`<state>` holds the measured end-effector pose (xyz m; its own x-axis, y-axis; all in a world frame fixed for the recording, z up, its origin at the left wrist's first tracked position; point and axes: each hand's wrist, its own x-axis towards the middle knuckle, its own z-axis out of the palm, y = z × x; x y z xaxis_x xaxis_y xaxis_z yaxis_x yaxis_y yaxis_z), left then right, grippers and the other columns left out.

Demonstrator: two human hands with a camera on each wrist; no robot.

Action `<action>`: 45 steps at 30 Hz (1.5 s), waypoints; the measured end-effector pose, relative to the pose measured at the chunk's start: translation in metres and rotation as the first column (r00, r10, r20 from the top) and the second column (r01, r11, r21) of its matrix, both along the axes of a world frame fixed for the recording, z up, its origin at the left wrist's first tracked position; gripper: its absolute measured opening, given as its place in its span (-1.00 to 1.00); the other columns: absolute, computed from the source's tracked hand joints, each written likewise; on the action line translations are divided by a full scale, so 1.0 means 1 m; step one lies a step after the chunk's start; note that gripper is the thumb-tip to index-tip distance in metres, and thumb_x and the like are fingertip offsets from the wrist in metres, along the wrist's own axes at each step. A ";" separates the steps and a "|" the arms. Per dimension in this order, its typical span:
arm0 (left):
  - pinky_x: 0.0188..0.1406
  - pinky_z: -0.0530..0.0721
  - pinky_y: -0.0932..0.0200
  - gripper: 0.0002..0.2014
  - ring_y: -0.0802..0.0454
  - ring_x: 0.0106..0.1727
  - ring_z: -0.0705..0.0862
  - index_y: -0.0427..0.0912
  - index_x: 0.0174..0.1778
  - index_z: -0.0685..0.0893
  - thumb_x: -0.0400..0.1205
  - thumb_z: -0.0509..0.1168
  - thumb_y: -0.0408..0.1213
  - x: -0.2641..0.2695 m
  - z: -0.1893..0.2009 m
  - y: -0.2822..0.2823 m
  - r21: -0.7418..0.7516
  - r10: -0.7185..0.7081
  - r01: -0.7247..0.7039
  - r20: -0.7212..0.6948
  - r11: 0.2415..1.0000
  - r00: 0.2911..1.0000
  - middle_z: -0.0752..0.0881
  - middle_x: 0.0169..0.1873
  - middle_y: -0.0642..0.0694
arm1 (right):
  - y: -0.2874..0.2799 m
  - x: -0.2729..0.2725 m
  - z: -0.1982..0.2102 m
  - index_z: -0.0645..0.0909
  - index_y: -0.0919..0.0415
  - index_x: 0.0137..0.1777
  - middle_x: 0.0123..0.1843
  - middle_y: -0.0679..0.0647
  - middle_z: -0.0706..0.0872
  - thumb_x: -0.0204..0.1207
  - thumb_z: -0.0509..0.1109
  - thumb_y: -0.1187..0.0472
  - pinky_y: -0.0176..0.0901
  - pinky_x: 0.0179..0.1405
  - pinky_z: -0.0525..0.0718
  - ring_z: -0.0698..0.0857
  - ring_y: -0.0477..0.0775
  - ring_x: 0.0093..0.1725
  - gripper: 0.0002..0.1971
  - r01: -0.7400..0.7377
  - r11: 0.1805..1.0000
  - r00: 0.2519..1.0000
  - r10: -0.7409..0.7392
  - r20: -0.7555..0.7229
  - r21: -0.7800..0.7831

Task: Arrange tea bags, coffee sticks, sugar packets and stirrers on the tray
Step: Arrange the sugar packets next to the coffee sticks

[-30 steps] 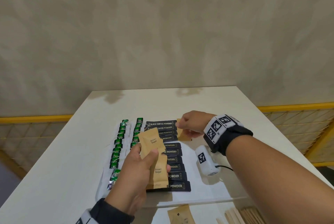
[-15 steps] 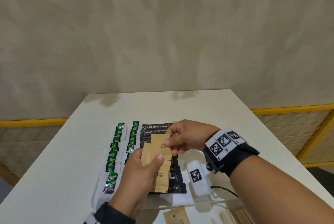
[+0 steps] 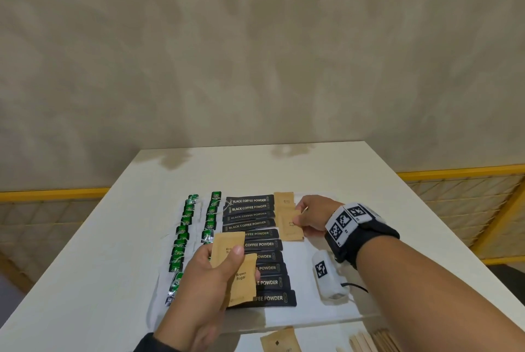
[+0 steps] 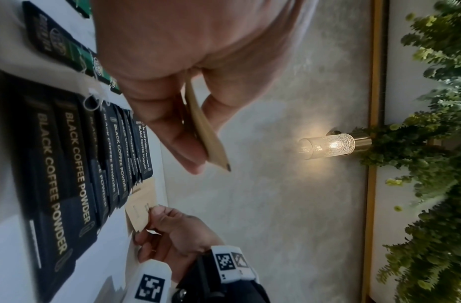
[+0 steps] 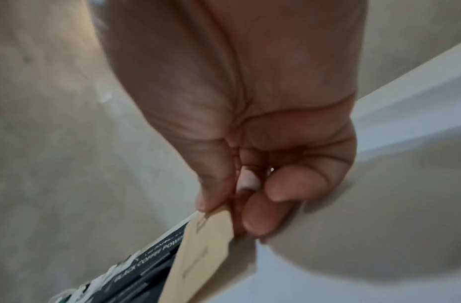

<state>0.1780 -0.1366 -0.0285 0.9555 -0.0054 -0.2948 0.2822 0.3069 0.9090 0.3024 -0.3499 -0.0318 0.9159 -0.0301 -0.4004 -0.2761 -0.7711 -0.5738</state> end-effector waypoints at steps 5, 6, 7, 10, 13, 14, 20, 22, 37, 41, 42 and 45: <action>-0.52 0.69 0.10 -0.79 -0.14 -0.41 0.78 -0.25 0.12 0.55 0.60 0.35 -0.35 -0.001 0.002 0.002 0.017 0.006 -0.006 0.009 1.000 1.000 0.83 -0.27 -0.29 | 0.003 0.006 0.003 0.47 0.15 0.16 0.02 0.21 0.81 0.63 0.36 0.20 -0.02 0.16 0.68 0.69 0.08 -0.14 -0.83 -0.010 1.000 1.000 0.011 0.022 -0.012; -0.52 0.69 0.09 -0.80 -0.13 -0.42 0.78 -0.25 0.12 0.55 0.61 0.34 -0.35 -0.001 0.002 0.003 0.012 0.008 -0.008 0.008 1.000 1.000 0.83 -0.27 -0.29 | 0.004 0.006 0.004 0.46 0.15 0.15 0.03 0.22 0.80 0.63 0.36 0.20 -0.02 0.16 0.68 0.69 0.09 -0.13 -0.83 -0.017 1.000 1.000 0.017 0.018 -0.018; -0.51 0.70 0.09 -0.80 -0.14 -0.42 0.77 -0.26 0.13 0.55 0.61 0.34 -0.36 -0.001 0.003 0.003 0.009 0.010 -0.010 0.008 1.000 1.000 0.83 -0.27 -0.29 | 0.004 0.007 0.005 0.45 0.14 0.14 0.04 0.22 0.80 0.63 0.36 0.19 -0.02 0.16 0.68 0.70 0.10 -0.10 -0.83 -0.022 0.999 1.000 0.022 0.013 -0.029; -0.48 0.71 0.08 -0.79 -0.15 -0.42 0.77 -0.25 0.13 0.55 0.61 0.35 -0.35 -0.001 0.002 0.004 0.006 0.018 -0.018 0.005 1.000 1.000 0.83 -0.29 -0.28 | 0.005 0.011 0.005 0.44 0.11 0.13 0.11 0.17 0.76 0.62 0.38 0.17 -0.01 0.22 0.65 0.73 0.16 0.12 -0.81 -0.044 0.995 0.999 0.045 0.012 -0.093; -0.53 0.70 0.11 -0.79 -0.14 -0.43 0.77 -0.24 0.13 0.55 0.61 0.35 -0.35 -0.002 0.002 0.003 0.006 0.030 -0.030 -0.012 1.000 0.999 0.83 -0.29 -0.28 | 0.008 0.014 0.004 0.50 0.17 0.25 0.14 0.14 0.72 0.61 0.39 0.16 -0.02 0.25 0.63 0.67 0.13 0.09 -0.73 -0.044 0.991 0.999 0.046 0.008 -0.129; -0.53 0.70 0.12 -0.79 -0.14 -0.43 0.78 -0.24 0.13 0.56 0.61 0.35 -0.35 -0.002 0.002 0.003 0.008 0.034 -0.034 -0.018 0.999 0.999 0.83 -0.28 -0.27 | 0.008 0.015 0.003 0.50 0.19 0.28 0.11 0.14 0.71 0.61 0.39 0.16 -0.02 0.23 0.63 0.65 0.12 0.05 -0.70 -0.045 0.989 0.999 0.048 0.014 -0.142; -0.46 0.70 0.07 -0.79 -0.16 -0.38 0.79 -0.24 0.14 0.56 0.62 0.34 -0.32 0.000 0.000 0.004 0.012 0.022 -0.022 -0.032 1.000 0.999 0.83 -0.24 -0.28 | 0.009 0.017 -0.001 0.51 0.21 0.11 -0.08 0.14 0.68 0.59 0.39 0.21 -0.03 0.03 0.63 0.62 0.13 -0.12 -0.83 -0.061 0.987 0.997 0.068 0.040 -0.149; -0.42 0.71 0.04 -0.81 -0.20 -0.36 0.80 -0.24 0.14 0.55 0.63 0.33 -0.33 0.001 0.000 0.004 0.007 0.015 -0.015 -0.053 1.000 0.998 0.83 -0.22 -0.30 | 0.009 0.016 0.000 0.48 0.20 0.09 -0.08 0.13 0.65 0.59 0.39 0.21 -0.01 0.03 0.64 0.61 0.13 -0.12 -0.83 -0.059 0.988 0.997 0.065 0.040 -0.141; -0.03 0.74 -0.23 -0.52 -0.28 -0.01 0.76 -0.02 0.03 0.49 0.51 0.19 -0.77 0.007 0.001 -0.014 0.055 0.217 -0.233 0.213 0.971 0.953 0.74 -0.04 -0.27 | 0.042 -0.052 0.054 0.48 0.22 -0.02 -0.27 0.11 0.76 0.54 0.46 0.33 -0.28 -0.33 0.70 0.76 0.04 -0.31 -0.82 -0.357 0.751 0.866 0.489 -0.104 0.555; -0.17 0.76 -0.07 -0.59 -0.23 -0.06 0.79 -0.05 0.07 0.51 0.55 0.24 -0.70 0.004 0.000 -0.016 0.037 0.248 -0.263 0.228 0.964 0.942 0.76 -0.05 -0.28 | 0.041 -0.055 0.045 0.49 0.20 -0.02 -0.32 0.09 0.77 0.46 0.53 0.41 -0.31 -0.41 0.67 0.77 0.01 -0.35 -0.73 -0.348 0.788 0.901 0.431 -0.051 0.509; -0.23 0.78 -0.03 -0.63 -0.21 -0.08 0.80 -0.09 0.11 0.50 0.58 0.23 -0.67 0.004 0.000 -0.016 0.020 0.258 -0.269 0.217 0.963 0.941 0.76 -0.04 -0.29 | 0.039 -0.054 0.044 0.50 0.20 -0.04 -0.32 0.08 0.76 0.46 0.52 0.41 -0.32 -0.41 0.66 0.76 -0.01 -0.36 -0.75 -0.347 0.803 0.905 0.423 -0.052 0.485; -0.32 0.81 0.17 -0.80 -0.14 -0.20 0.84 -0.20 0.14 0.46 0.70 0.11 -0.55 0.003 0.003 -0.012 -0.092 0.298 -0.286 0.167 0.954 0.940 0.73 -0.04 -0.35 | 0.023 -0.045 0.041 0.51 0.19 -0.18 -0.25 0.12 0.76 0.52 0.48 0.37 -0.28 -0.30 0.68 0.74 0.02 -0.30 -0.81 -0.218 0.889 0.952 0.285 -0.114 0.402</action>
<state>0.1809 -0.1483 -0.0252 0.9547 0.2677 -0.1295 0.0081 0.4119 0.9112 0.2573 -0.3272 0.0092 0.7917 0.3774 -0.4803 -0.2183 -0.5595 -0.7995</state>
